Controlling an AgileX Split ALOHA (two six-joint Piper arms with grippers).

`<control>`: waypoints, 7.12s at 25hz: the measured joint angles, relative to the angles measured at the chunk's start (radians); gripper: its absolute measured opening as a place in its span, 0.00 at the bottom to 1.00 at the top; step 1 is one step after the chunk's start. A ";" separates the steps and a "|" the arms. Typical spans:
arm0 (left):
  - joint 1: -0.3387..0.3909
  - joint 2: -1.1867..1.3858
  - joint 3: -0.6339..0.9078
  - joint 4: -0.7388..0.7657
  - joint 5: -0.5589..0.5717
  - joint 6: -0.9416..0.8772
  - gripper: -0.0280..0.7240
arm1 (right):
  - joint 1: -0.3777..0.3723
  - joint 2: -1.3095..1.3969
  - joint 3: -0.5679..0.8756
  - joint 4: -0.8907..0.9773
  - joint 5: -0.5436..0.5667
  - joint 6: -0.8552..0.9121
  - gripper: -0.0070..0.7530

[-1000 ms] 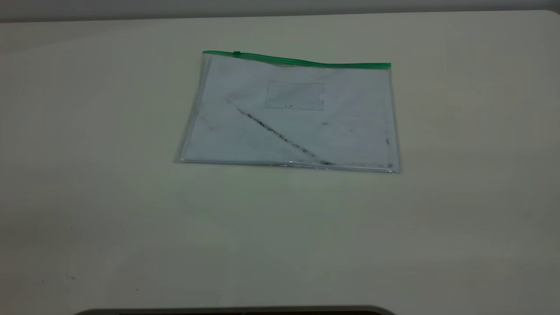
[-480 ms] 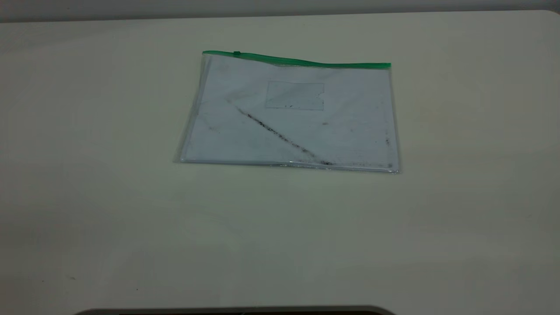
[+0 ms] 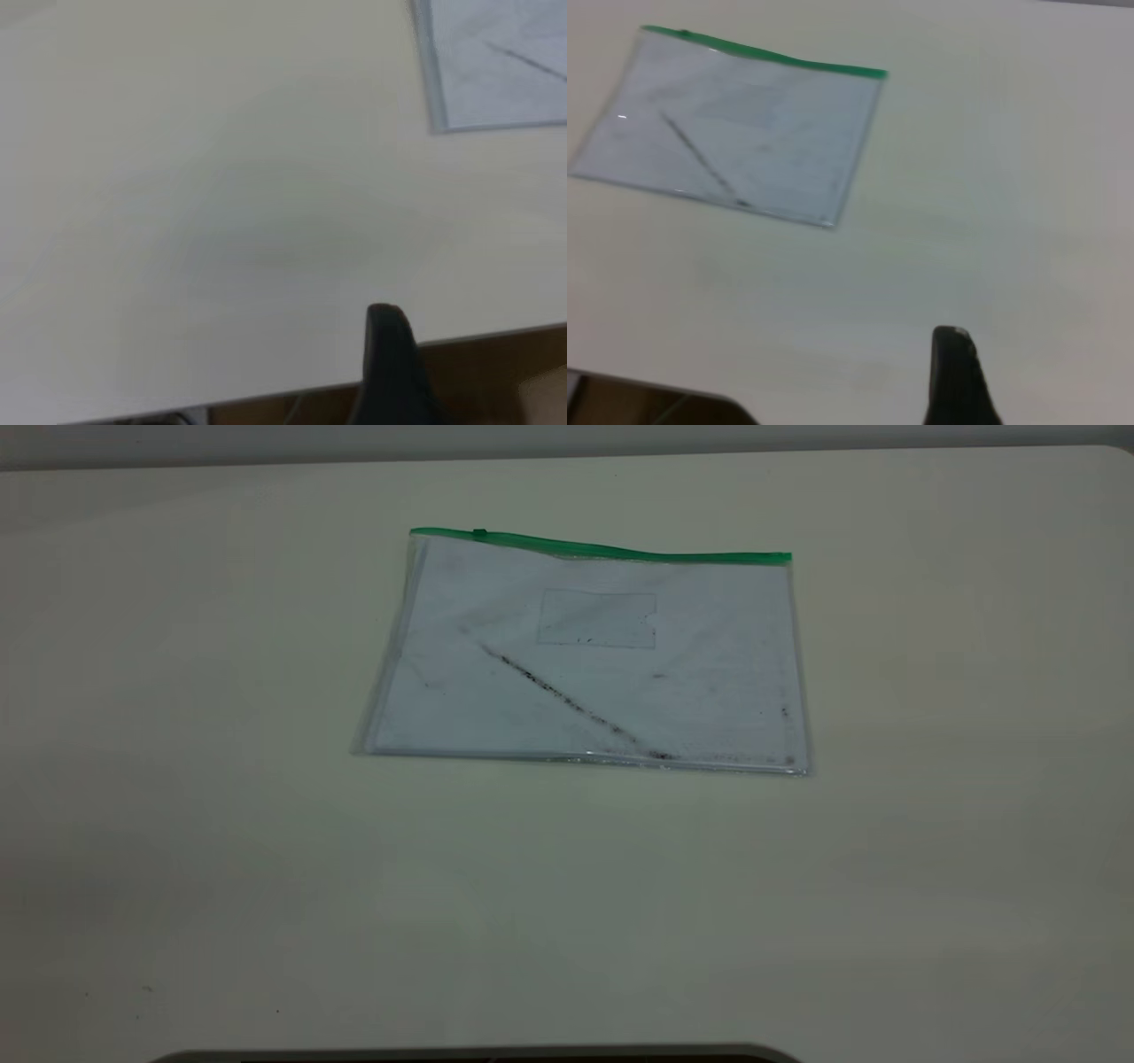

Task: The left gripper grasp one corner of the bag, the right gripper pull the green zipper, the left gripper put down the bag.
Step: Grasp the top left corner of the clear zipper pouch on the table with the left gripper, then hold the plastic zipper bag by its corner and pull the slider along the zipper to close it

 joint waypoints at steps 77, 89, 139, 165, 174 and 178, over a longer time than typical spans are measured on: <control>-0.089 2.808 -1.504 -1.064 -0.425 1.035 0.51 | 0.000 1.813 -0.566 1.033 -0.585 -1.136 0.70; -0.092 2.760 -1.566 -1.025 -0.257 1.120 0.11 | 0.060 1.921 -0.672 1.148 -0.624 -1.482 0.70; -0.289 2.667 -1.857 -0.714 0.030 1.401 0.11 | 0.103 2.273 -0.957 1.405 -0.380 -1.947 0.56; -0.287 2.661 -1.857 -0.712 0.019 1.401 0.11 | 0.078 2.301 -0.964 1.409 -0.360 -1.995 0.05; -0.258 2.646 -1.856 -0.878 -0.002 1.422 0.11 | 0.028 2.317 -0.966 1.428 -0.333 -1.999 0.06; -0.255 2.647 -1.855 -0.899 -0.009 1.428 0.11 | 0.016 2.339 -0.968 1.437 -0.321 -1.999 0.06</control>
